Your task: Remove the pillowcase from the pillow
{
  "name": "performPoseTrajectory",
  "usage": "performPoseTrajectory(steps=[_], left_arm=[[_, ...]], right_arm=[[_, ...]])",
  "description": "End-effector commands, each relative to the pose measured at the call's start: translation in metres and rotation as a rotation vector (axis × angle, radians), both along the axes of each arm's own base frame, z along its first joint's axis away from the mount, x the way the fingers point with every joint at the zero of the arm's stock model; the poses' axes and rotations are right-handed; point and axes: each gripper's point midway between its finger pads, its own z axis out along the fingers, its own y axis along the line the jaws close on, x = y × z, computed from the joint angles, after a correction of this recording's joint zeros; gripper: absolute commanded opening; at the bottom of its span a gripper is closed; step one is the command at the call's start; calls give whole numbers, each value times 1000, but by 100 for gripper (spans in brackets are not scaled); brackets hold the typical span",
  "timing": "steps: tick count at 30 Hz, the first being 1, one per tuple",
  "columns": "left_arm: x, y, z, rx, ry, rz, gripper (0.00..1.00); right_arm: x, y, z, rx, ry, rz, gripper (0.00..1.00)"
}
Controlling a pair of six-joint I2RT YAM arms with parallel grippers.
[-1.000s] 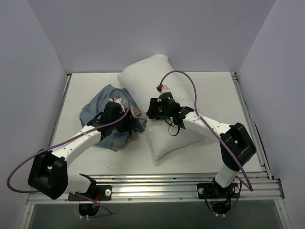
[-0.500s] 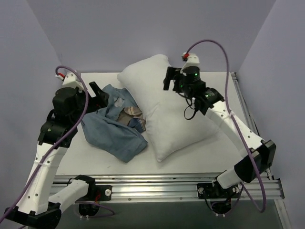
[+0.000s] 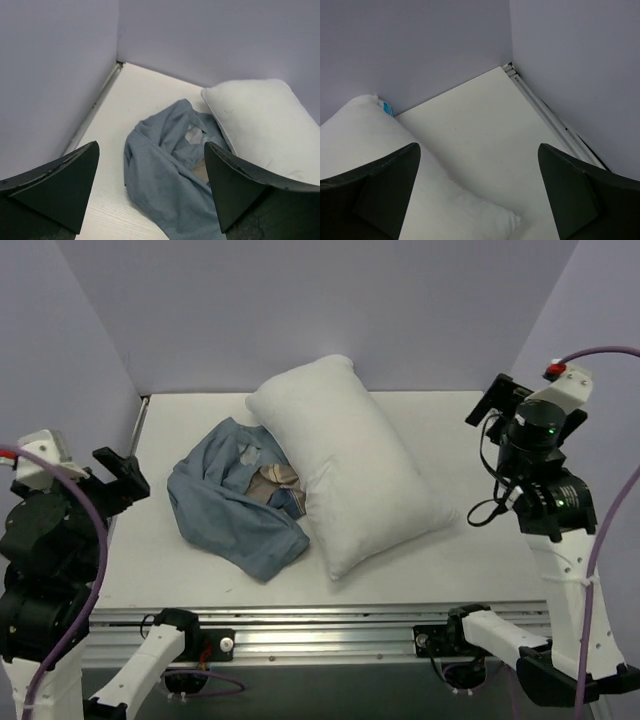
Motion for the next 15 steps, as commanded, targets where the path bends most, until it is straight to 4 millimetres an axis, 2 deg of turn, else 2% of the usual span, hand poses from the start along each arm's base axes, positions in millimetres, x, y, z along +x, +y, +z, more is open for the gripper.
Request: performPoseTrajectory(steps=[1,4,5,6,9,12,15], left_arm=[[-45,32,21,61,-65,114,94],[-70,38,31,46,-136,122,94],[-76,40,31,48,-144,127,94],[-81,45,32,49,-148,147,94],[-93,54,28,48,-149,186,94],[-98,56,26,42,-154,183,94],[-100,56,22,34,-148,168,94]], right_arm=[[-58,-29,40,-50,-83,-95,100],[-96,-39,62,-71,-147,-98,100],[-104,-41,66,-76,-163,-98,100],[-121,-45,75,-77,-204,-96,100],[-149,-49,86,-74,-273,-82,99],[-170,-54,92,-75,-318,-85,99],[-179,-57,91,-74,-326,-86,99]])
